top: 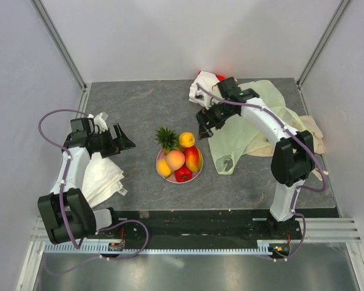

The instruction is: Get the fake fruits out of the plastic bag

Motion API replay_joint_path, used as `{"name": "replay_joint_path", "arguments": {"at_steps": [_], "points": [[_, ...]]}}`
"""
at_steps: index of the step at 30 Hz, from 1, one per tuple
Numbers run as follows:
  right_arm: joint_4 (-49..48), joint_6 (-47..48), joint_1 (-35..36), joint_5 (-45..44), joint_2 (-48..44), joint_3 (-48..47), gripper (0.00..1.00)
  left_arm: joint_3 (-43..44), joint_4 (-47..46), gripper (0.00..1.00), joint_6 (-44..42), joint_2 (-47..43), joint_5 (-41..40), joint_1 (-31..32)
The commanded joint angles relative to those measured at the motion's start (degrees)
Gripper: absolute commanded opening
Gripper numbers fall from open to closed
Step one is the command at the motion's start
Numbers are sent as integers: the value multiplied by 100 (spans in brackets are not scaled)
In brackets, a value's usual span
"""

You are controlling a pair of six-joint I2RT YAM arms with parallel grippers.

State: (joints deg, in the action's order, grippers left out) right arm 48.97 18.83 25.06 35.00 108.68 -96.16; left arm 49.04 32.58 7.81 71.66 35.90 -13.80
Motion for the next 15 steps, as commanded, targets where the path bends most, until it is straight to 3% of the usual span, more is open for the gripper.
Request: {"name": "replay_joint_path", "arguments": {"at_steps": [1,3,6,11,15], "points": [[148,-352,-923,-853,-401,-596,98,580,-304,99,-149,85,-13,-35],[52,-616,-1116,-1731,-383,-850,98,703,-357,99,-166,138,-39,-26],[-63,-740,-1284,-1849,-418,-958,98,1002,-428,99,-201,225,-101,-26],[-424,-933,-1302,-1304,-498,-667,98,1249,-454,99,-236,358,-66,-35],[-248,-68,-1267,248,-436,-317,98,1108,-437,99,-245,314,-118,-26]]}}
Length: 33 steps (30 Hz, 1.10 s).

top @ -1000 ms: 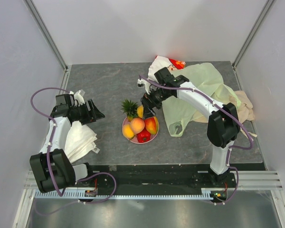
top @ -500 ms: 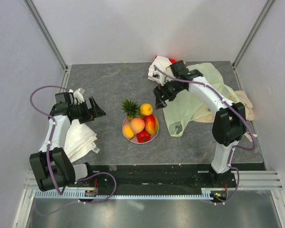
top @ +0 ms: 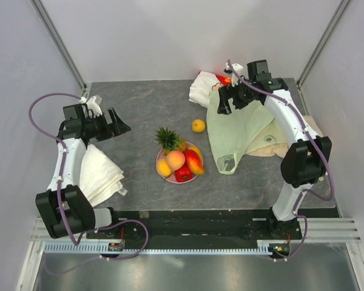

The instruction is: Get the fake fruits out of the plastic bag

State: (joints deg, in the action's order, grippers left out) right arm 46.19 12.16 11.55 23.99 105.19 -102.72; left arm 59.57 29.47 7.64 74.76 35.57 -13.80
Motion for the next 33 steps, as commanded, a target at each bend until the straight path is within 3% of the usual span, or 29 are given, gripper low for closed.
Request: {"name": "replay_joint_path", "arguments": {"at_steps": [1,11,15,19,24,28,33], "points": [[-31,603,145,1554,-16,410,98,-6,-117,99,-219,-5,-86,-26],[-1182,191,1199,793,1178,-143,95,-218,-29,99,-193,-207,3,-26],[-1770,-433,1323,520,2336,-1168,92,-332,49,99,-289,-252,-33,-26],[-1833,-645,1394,212,2893,-1988,92,-201,-116,98,-210,-86,-25,9],[-2191,-978,1043,789,2603,-1629,98,1745,-179,99,-333,1223,-225,632],[-2000,-1434,841,914,2964,-2463,98,3294,-29,99,-333,2566,-1155,1115],[-2185,-1612,489,1143,2078,-1252,98,5358,-38,99,-781,4554,-1544,1827]]}}
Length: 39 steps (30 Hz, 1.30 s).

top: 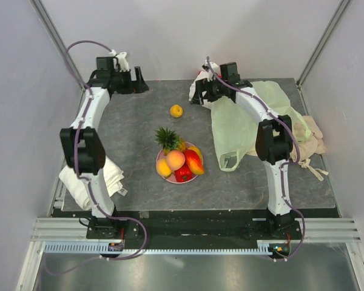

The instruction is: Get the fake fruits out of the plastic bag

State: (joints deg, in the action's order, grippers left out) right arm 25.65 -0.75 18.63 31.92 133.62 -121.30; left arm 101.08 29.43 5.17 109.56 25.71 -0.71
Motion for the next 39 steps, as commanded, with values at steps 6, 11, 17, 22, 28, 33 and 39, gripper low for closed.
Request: {"name": "replay_joint_path", "arguments": {"at_steps": [6,11,17,22,28,33,39], "points": [[107,-487,-536,473,-1232,1160,98,2379,1,99,-1166,2129,-453,1169],[46,-487,-571,376,-1497,1441,98,2838,545,95,-1484,2570,126,1301],[54,-470,-598,236,-1523,1591,98,3268,898,95,-1519,3080,1058,1354],[46,-391,-589,148,-1559,1749,98,3612,907,97,-1370,3344,1068,1591],[80,-110,-169,-53,-831,980,90,3341,732,95,-660,2888,42,1557],[72,-83,193,-476,-48,-173,85,2453,634,96,45,1678,-225,933],[-86,14,483,-1169,1138,-1519,88,1285,722,96,344,341,495,230]]}}
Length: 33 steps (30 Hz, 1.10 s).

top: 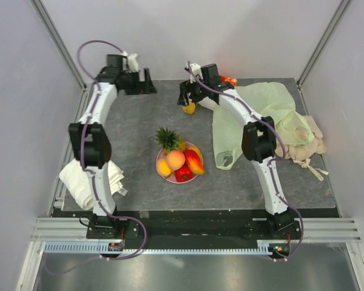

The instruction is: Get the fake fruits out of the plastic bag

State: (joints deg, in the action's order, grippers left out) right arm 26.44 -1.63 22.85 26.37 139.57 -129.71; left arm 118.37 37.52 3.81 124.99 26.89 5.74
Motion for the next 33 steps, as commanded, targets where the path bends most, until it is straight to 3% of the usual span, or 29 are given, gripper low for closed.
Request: {"name": "replay_joint_path", "arguments": {"at_steps": [1,12,25,27,28,31,33], "points": [[-200,110,79,-659,754,-879,88,-724,-69,96,454,-1335,430,-450],[125,619,211,-1231,906,-652,86,-1615,1,96,226,-2215,439,-486],[634,928,202,-1072,-167,570,93,-2090,1,97,-12,-2769,360,-477],[661,927,202,-1029,-202,605,90,-2081,-8,97,-30,-2778,352,-477],[652,962,202,-1003,-211,613,79,-2081,-16,98,-30,-2769,352,-477],[818,1059,193,-1002,-211,482,62,-2046,-8,98,-56,-2743,360,-468],[1038,1278,176,-932,-455,516,55,-2019,1,98,-82,-2734,369,-468]]}}
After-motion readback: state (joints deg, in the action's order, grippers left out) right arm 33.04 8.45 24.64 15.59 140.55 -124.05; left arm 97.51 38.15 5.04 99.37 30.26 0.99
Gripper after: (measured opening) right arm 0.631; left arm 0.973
